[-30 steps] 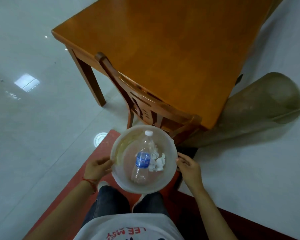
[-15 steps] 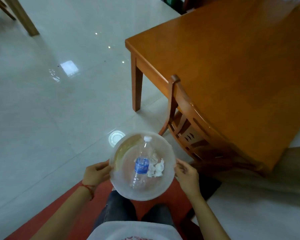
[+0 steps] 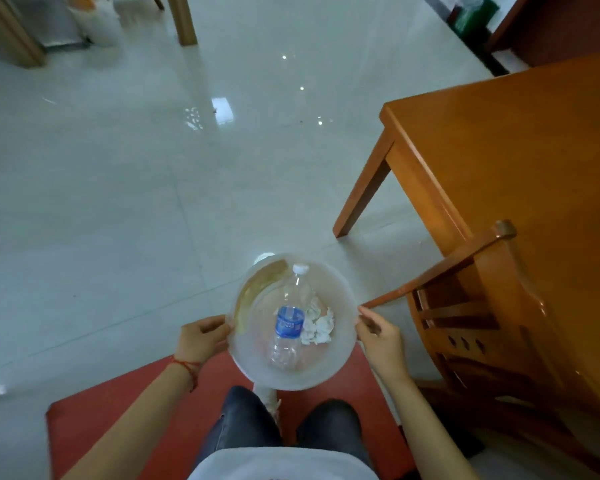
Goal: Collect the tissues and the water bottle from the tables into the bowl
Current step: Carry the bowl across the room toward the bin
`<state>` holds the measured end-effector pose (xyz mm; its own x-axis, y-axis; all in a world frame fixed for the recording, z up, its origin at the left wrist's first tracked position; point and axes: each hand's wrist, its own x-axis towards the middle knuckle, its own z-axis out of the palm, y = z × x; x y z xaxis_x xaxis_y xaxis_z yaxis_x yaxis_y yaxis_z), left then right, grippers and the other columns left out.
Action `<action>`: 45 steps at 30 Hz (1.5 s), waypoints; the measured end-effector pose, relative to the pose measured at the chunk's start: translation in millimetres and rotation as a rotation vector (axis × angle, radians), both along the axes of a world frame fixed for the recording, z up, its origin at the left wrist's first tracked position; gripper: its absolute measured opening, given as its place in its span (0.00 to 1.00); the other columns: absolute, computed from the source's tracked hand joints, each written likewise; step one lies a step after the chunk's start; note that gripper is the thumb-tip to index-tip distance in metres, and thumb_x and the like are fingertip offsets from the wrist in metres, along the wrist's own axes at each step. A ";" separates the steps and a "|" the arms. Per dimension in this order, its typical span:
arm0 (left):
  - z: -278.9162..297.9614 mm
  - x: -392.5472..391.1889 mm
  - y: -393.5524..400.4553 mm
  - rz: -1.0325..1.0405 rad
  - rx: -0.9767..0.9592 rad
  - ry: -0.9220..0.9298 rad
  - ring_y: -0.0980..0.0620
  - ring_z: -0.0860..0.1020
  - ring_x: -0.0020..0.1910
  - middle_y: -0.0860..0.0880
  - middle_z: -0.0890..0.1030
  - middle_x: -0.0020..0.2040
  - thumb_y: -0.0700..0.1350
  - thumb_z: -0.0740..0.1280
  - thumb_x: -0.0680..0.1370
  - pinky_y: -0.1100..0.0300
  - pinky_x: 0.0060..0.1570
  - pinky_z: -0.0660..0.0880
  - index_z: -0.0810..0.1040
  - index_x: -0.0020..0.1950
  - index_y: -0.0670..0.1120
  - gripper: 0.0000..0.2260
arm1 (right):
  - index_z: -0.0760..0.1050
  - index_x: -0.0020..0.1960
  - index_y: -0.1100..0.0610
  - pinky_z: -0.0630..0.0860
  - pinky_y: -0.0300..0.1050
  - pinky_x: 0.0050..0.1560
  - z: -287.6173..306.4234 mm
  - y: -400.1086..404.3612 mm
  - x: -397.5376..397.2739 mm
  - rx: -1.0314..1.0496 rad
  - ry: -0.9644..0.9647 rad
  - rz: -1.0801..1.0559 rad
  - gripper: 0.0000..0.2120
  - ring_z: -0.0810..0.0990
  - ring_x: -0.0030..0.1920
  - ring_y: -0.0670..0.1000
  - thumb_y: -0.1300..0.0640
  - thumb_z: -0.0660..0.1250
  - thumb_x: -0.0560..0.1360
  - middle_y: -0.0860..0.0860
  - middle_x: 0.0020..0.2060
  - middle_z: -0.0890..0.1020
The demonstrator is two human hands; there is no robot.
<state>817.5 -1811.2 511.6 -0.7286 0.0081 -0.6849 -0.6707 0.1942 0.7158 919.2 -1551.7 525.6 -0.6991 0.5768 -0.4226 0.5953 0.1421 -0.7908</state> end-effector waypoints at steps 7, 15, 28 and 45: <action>-4.2 -37.7 -33.3 0.164 0.005 -0.029 0.53 0.76 0.33 0.44 0.79 0.40 0.32 0.65 0.73 0.70 0.26 0.77 0.76 0.56 0.30 0.12 | 0.76 0.60 0.60 0.74 0.43 0.55 -8.1 -27.0 -72.9 -0.001 -0.003 0.127 0.15 0.78 0.47 0.46 0.64 0.65 0.73 0.49 0.47 0.80; -6.8 -109.7 -37.0 0.284 0.016 -0.057 0.48 0.78 0.39 0.43 0.79 0.43 0.33 0.65 0.73 0.70 0.28 0.77 0.76 0.56 0.31 0.12 | 0.76 0.59 0.60 0.75 0.33 0.48 -20.8 -21.8 -177.2 -0.008 -0.007 0.227 0.14 0.79 0.48 0.50 0.62 0.66 0.73 0.52 0.47 0.81; 11.1 -284.1 4.5 0.359 -0.010 -0.020 0.48 0.77 0.41 0.39 0.78 0.50 0.34 0.67 0.73 0.67 0.32 0.79 0.75 0.57 0.32 0.14 | 0.77 0.58 0.59 0.77 0.53 0.55 -13.6 18.6 -368.2 -0.062 0.003 0.256 0.14 0.81 0.47 0.55 0.62 0.66 0.73 0.52 0.42 0.81; 11.0 -553.9 -2.4 0.240 -0.027 0.006 0.42 0.78 0.50 0.39 0.80 0.53 0.37 0.69 0.72 0.52 0.50 0.77 0.77 0.57 0.34 0.15 | 0.77 0.58 0.58 0.77 0.55 0.57 -11.4 8.9 -603.4 -0.092 0.025 0.121 0.13 0.81 0.49 0.56 0.61 0.67 0.73 0.56 0.48 0.83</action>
